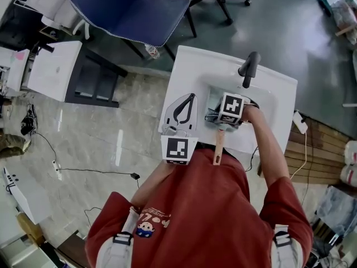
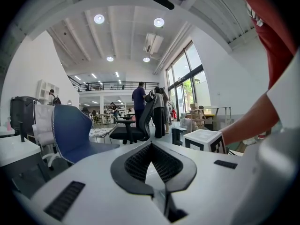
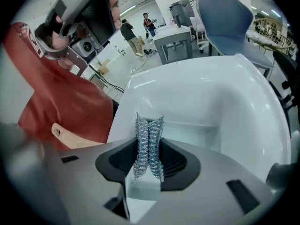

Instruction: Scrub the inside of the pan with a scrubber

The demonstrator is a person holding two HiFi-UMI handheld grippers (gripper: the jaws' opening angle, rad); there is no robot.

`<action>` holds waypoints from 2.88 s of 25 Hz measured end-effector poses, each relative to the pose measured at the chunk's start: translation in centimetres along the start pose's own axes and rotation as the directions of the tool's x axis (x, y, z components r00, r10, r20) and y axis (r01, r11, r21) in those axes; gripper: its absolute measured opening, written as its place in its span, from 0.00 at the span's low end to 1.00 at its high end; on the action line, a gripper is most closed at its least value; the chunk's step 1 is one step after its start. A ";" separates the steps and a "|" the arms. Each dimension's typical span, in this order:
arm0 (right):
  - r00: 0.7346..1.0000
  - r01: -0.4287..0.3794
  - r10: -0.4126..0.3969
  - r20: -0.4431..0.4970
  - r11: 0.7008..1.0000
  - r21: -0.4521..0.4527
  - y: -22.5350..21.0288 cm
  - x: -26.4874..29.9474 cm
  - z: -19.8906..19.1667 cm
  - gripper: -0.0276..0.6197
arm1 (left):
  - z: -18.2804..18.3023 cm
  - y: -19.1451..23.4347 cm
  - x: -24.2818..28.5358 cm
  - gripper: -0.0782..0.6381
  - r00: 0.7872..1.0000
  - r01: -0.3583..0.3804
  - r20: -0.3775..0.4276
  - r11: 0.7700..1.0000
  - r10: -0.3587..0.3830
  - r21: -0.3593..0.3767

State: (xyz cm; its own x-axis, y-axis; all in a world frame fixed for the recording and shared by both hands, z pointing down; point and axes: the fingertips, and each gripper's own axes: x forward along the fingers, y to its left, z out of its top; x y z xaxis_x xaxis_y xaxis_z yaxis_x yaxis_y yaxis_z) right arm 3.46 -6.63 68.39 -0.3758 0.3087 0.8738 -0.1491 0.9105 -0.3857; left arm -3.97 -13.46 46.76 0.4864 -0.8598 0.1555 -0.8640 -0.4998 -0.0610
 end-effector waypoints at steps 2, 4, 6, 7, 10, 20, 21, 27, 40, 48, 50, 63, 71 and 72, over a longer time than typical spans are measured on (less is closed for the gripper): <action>0.999 -0.034 0.034 -0.013 0.999 0.013 0.1 0.7 -0.1 0.28 | 0.0 0.0 -0.2 0.13 1.000 0.001 -0.001 1.000 -0.001 0.001; 0.998 -0.062 0.063 -0.019 0.998 0.025 0.0 1.3 -0.2 0.28 | -0.2 0.1 -0.4 0.13 1.000 0.000 -0.004 1.000 0.000 0.000; 0.996 -0.084 0.085 -0.018 0.996 0.033 -0.1 1.8 -0.2 0.28 | -0.4 0.2 -0.4 0.13 1.000 -0.002 -0.008 1.000 0.002 -0.001; 0.995 -0.093 0.094 -0.019 0.995 0.036 -0.2 1.8 -0.2 0.28 | -0.5 0.2 -0.4 0.13 1.000 -0.003 -0.009 1.000 0.003 0.000; 0.994 -0.106 0.107 -0.030 0.994 0.029 -0.4 1.8 -0.3 0.28 | -0.6 0.3 -0.1 0.13 1.000 -0.005 -0.011 1.000 0.005 -0.001; 0.998 0.030 -0.031 -0.047 0.999 -0.019 -2.7 1.8 -0.4 0.28 | -0.5 0.1 0.1 0.13 1.000 0.005 -0.015 1.000 -0.005 -0.003; 0.997 0.051 -0.052 -0.049 0.998 -0.028 -3.1 1.9 -0.5 0.28 | -0.6 0.1 0.2 0.13 1.000 0.005 -0.017 1.000 -0.005 -0.002; 0.983 0.180 -0.182 -0.039 0.982 -0.056 -4.9 1.9 -0.6 0.28 | -0.9 -0.3 0.5 0.13 1.000 0.016 -0.021 1.000 -0.016 0.000; 0.832 0.551 -0.555 -0.011 0.828 -0.105 -10.5 3.3 -1.7 0.28 | -1.0 -0.3 0.9 0.13 0.999 0.016 -0.030 1.000 -0.016 0.011; 0.770 0.631 -0.636 -0.044 0.770 -0.091 -11.6 3.4 -1.6 0.28 | -1.0 -0.2 0.9 0.13 0.999 0.016 -0.033 1.000 -0.015 0.017; 0.771 0.631 -0.636 -0.049 0.771 -0.088 -11.6 3.5 -1.6 0.28 | -1.0 -0.3 0.9 0.13 0.999 0.018 -0.030 1.000 -0.017 0.016; 0.743 0.661 -0.668 0.034 0.741 0.123 -10.8 1.3 -1.8 0.28 | -0.3 -0.3 1.2 0.13 1.000 0.010 -0.007 1.000 -0.010 0.015; 0.641 0.694 -0.752 0.153 0.653 0.304 -6.7 -4.6 -1.4 0.29 | -0.6 -0.6 1.4 0.13 1.000 0.015 -0.012 1.000 -0.015 0.009; 0.624 0.691 -0.763 0.169 0.640 0.336 -6.1 -5.6 -1.4 0.29 | -0.5 -0.6 1.5 0.13 1.000 0.016 -0.012 1.000 -0.016 0.011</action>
State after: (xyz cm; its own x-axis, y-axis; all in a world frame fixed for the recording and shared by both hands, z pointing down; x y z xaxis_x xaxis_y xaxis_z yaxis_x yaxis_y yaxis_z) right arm 7.79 -13.51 66.23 -0.2751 -0.5486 0.7895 -0.6627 0.7031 0.2577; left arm -2.80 -14.38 47.53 0.4986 -0.8504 0.1678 -0.8546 -0.5147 -0.0691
